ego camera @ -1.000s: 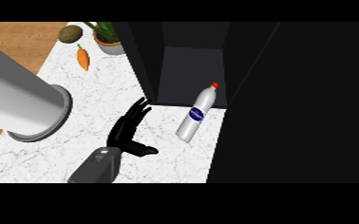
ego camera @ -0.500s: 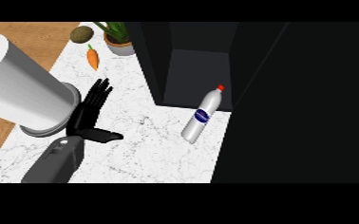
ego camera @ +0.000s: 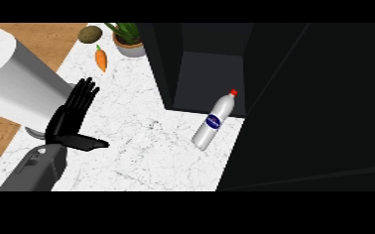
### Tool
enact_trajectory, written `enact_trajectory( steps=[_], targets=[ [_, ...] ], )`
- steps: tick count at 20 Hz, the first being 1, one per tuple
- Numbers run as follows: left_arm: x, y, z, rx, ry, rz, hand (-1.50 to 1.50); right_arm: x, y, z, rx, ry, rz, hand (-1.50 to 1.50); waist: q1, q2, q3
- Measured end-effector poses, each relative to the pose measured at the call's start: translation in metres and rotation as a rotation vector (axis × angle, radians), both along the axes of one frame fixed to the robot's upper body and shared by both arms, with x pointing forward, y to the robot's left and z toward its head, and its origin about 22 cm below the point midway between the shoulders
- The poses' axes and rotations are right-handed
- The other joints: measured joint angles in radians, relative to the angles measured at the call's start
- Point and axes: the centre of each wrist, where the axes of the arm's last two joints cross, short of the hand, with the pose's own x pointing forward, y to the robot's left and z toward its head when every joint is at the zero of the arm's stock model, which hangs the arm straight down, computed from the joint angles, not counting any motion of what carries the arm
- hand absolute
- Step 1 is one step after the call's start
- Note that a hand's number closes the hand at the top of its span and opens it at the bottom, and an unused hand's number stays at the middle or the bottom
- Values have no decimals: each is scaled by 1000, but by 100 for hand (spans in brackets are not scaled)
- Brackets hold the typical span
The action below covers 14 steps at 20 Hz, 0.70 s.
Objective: Pick up the bottled water, place it into the cabinet and close the cabinet
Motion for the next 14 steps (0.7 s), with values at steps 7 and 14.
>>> enact_trajectory(
  steps=[7,14],
  targets=[
    [-6,12,18,-14,-23,-34,-150,4,45,12,-22,-48,-37,150,16,4,1],
    [-16,23,43,-36,-50,-72,-150,20,105,18,8,-10,-104,150,28,16,3]
  ],
)
